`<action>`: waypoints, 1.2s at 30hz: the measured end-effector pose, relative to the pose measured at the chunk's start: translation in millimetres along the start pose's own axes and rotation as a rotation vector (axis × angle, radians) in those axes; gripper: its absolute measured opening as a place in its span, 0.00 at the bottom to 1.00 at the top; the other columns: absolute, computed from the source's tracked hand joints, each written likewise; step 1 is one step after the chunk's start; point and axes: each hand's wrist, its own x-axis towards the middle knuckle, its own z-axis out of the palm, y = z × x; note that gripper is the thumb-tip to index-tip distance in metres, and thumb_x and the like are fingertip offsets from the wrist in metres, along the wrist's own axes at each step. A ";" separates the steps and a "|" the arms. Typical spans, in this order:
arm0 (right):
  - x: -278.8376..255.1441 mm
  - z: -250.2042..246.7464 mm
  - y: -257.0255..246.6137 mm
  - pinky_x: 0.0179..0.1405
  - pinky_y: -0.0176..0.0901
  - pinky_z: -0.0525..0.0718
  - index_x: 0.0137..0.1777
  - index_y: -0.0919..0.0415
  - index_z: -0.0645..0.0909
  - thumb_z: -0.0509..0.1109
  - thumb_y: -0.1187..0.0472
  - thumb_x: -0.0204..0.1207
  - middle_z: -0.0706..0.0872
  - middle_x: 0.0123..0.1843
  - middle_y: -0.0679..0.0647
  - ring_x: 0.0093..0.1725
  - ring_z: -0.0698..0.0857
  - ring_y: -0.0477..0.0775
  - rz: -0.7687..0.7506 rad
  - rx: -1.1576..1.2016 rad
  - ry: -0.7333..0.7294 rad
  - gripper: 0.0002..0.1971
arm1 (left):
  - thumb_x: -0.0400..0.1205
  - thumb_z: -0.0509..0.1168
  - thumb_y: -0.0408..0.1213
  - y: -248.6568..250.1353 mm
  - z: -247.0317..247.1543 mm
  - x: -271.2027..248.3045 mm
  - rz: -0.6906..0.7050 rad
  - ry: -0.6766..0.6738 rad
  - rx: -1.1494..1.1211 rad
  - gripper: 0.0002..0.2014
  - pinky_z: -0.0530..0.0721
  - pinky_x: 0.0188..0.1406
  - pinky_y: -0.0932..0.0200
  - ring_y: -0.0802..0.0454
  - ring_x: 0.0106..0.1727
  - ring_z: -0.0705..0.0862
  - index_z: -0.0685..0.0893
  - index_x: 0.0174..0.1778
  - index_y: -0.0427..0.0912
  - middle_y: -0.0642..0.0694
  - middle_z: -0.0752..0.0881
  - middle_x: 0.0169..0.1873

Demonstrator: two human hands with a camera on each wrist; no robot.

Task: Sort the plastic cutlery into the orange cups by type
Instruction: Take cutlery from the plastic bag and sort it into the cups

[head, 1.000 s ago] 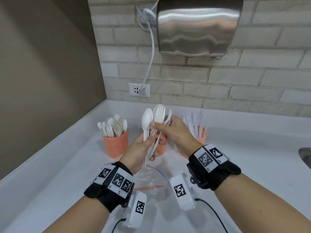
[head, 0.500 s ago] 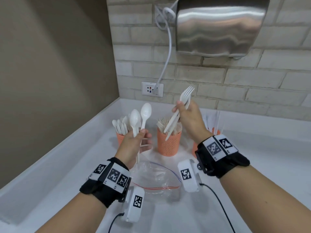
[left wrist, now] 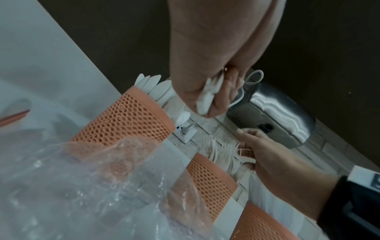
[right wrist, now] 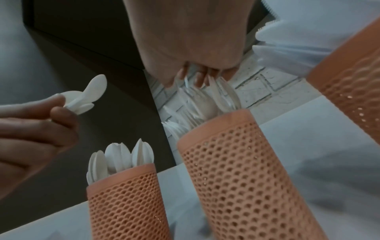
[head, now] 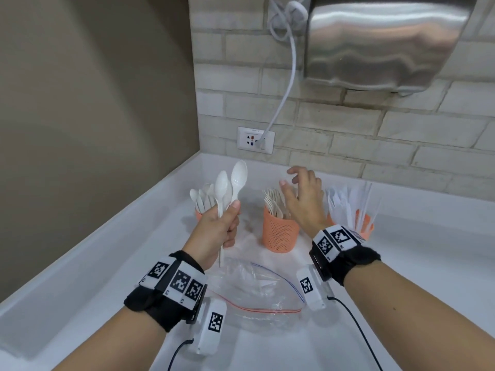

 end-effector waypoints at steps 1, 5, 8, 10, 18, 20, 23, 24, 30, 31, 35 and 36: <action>1.3 1.3 0.1 0.57 0.51 0.67 0.61 0.59 0.78 0.62 0.60 0.80 0.77 0.56 0.56 0.59 0.72 0.56 -0.032 -0.029 0.016 0.12 | 0.85 0.58 0.44 0.1 0.1 0.3 0.002 -0.009 0.015 0.16 0.60 0.16 0.67 0.59 0.18 0.59 0.69 0.32 0.44 0.51 0.64 0.22; -0.6 1.4 -13.4 0.55 0.49 0.72 0.52 0.62 0.83 0.61 0.60 0.81 0.78 0.54 0.59 0.57 0.74 0.57 -0.133 0.012 0.046 0.10 | 0.82 0.63 0.41 0.2 2.0 1.1 0.001 -0.040 0.058 0.17 0.58 0.19 0.63 0.57 0.19 0.59 0.67 0.28 0.45 0.49 0.61 0.22; -11.3 -9.3 -52.5 0.48 0.35 0.75 0.61 0.55 0.74 0.66 0.53 0.79 0.77 0.50 0.51 0.48 0.77 0.45 -0.118 0.463 -0.188 0.13 | 0.79 0.67 0.35 1.1 6.1 2.3 0.015 -0.052 0.137 0.13 0.59 0.19 0.62 0.56 0.18 0.60 0.71 0.32 0.43 0.52 0.63 0.18; -19.8 -8.1 -73.2 0.37 0.26 0.74 0.68 0.51 0.67 0.71 0.51 0.75 0.76 0.41 0.48 0.39 0.78 0.42 -0.052 0.505 -0.408 0.24 | 0.78 0.68 0.32 4.4 12.3 1.7 0.021 -0.068 0.262 0.04 0.65 0.18 0.63 0.57 0.17 0.65 0.78 0.42 0.39 0.51 0.70 0.20; -19.1 9.3 -78.1 0.26 0.34 0.71 0.58 0.54 0.69 0.66 0.62 0.77 0.72 0.27 0.48 0.22 0.71 0.42 -0.009 0.397 -0.314 0.13 | 0.75 0.72 0.42 35.2 -7.3 -1.9 0.117 -0.230 0.647 0.11 0.73 0.27 0.76 0.66 0.28 0.76 0.80 0.43 0.39 0.54 0.78 0.30; -13.0 7.7 -77.3 0.23 0.29 0.69 0.55 0.52 0.67 0.65 0.63 0.79 0.70 0.28 0.47 0.19 0.72 0.39 -0.028 0.394 -0.244 0.10 | 0.76 0.71 0.41 41.7 -27.4 12.2 0.181 -0.037 0.528 0.11 0.77 0.35 0.77 0.61 0.36 0.78 0.82 0.49 0.39 0.49 0.81 0.38; -2.1 7.7 -79.6 0.28 0.24 0.70 0.55 0.58 0.69 0.63 0.64 0.80 0.73 0.36 0.47 0.25 0.72 0.35 -0.116 0.401 -0.066 0.07 | 0.76 0.70 0.46 39.2 -64.1 41.5 0.222 0.271 0.554 0.13 0.76 0.47 0.70 0.55 0.47 0.77 0.82 0.52 0.45 0.49 0.81 0.51; 1.1 9.8 -81.6 0.34 0.21 0.70 0.56 0.62 0.70 0.62 0.65 0.80 0.75 0.42 0.48 0.31 0.72 0.34 -0.162 0.387 -0.007 0.07 | 0.77 0.67 0.49 36.8 -72.2 48.9 0.188 0.291 0.572 0.15 0.75 0.52 0.66 0.54 0.51 0.77 0.81 0.55 0.45 0.48 0.81 0.56; 17.2 34.1 -104.7 0.48 0.17 0.67 0.55 0.69 0.72 0.62 0.68 0.79 0.73 0.50 0.52 0.47 0.73 0.45 -0.374 0.254 0.042 0.07 | 0.80 0.54 0.62 21.6 -73.1 63.7 -0.040 0.047 0.454 0.29 0.69 0.74 0.50 0.53 0.68 0.72 0.66 0.74 0.51 0.50 0.73 0.69; 20.0 39.0 -108.0 0.48 0.17 0.67 0.55 0.70 0.72 0.62 0.68 0.79 0.73 0.50 0.52 0.48 0.72 0.46 -0.390 0.249 0.037 0.07 | 0.77 0.56 0.65 18.3 -72.1 64.8 -0.039 0.011 0.450 0.33 0.70 0.73 0.50 0.51 0.68 0.74 0.65 0.75 0.53 0.47 0.73 0.69; 20.9 61.8 -105.9 0.44 0.21 0.69 0.52 0.69 0.72 0.62 0.66 0.80 0.71 0.47 0.53 0.45 0.70 0.46 -0.425 0.229 -0.048 0.06 | 0.59 0.68 0.66 7.6 -74.6 71.1 -0.022 -0.028 0.461 0.44 0.76 0.68 0.52 0.50 0.64 0.79 0.66 0.71 0.57 0.45 0.76 0.64; 18.1 68.3 -100.9 0.43 0.23 0.69 0.52 0.69 0.73 0.62 0.65 0.81 0.71 0.47 0.53 0.45 0.71 0.47 -0.417 0.233 -0.095 0.06 | 0.59 0.71 0.63 5.2 -76.1 72.4 -0.027 -0.034 0.464 0.43 0.77 0.68 0.51 0.50 0.64 0.80 0.66 0.70 0.57 0.44 0.77 0.64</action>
